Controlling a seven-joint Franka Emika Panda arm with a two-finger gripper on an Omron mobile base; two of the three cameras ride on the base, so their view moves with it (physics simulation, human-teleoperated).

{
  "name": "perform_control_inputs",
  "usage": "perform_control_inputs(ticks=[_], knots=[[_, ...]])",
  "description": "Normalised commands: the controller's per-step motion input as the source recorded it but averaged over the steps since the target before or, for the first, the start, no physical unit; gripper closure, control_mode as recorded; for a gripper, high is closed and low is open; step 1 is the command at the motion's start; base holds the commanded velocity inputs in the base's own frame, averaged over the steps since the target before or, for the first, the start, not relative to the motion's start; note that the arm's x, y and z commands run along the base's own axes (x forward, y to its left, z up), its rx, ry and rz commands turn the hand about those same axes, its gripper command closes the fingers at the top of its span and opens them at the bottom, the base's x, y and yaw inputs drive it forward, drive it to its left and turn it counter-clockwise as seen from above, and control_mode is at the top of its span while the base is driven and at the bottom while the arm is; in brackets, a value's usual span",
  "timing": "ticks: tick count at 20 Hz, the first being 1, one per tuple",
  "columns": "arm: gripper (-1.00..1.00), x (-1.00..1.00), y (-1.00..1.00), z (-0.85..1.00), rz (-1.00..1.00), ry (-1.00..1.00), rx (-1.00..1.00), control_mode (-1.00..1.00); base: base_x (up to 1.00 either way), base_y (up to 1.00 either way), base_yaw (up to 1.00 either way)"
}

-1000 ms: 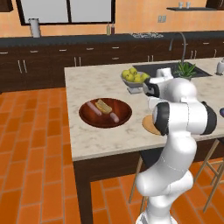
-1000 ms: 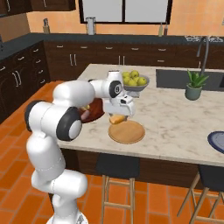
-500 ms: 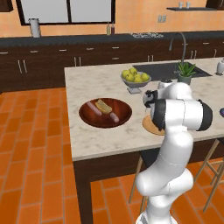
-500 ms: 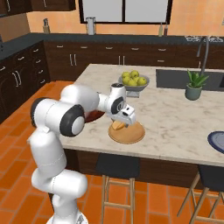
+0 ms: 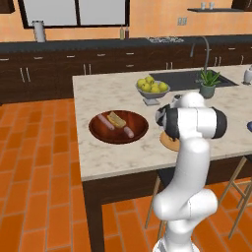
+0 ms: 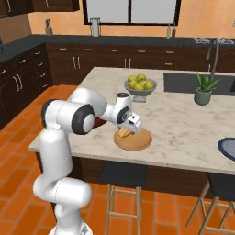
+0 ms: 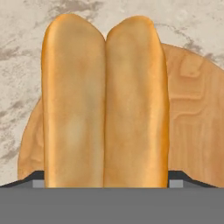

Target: Place one bun and one sausage from the bowl on each plate.

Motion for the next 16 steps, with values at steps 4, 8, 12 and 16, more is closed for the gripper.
perform_control_inputs(ticks=[4,8,12,16], knots=[[-1.0,-0.06,0.13,-0.07,0.0,0.0,0.03,-1.0,0.0,0.0,0.0],[-1.0,-0.02,0.15,0.0,0.0,0.0,0.01,-1.0,0.0,0.0,0.0],[-1.0,-0.32,0.0,0.11,0.0,0.0,0.0,-1.0,0.0,0.0,0.0],[-1.0,-0.93,0.0,0.74,0.0,0.0,0.0,-1.0,0.0,0.0,0.0]])
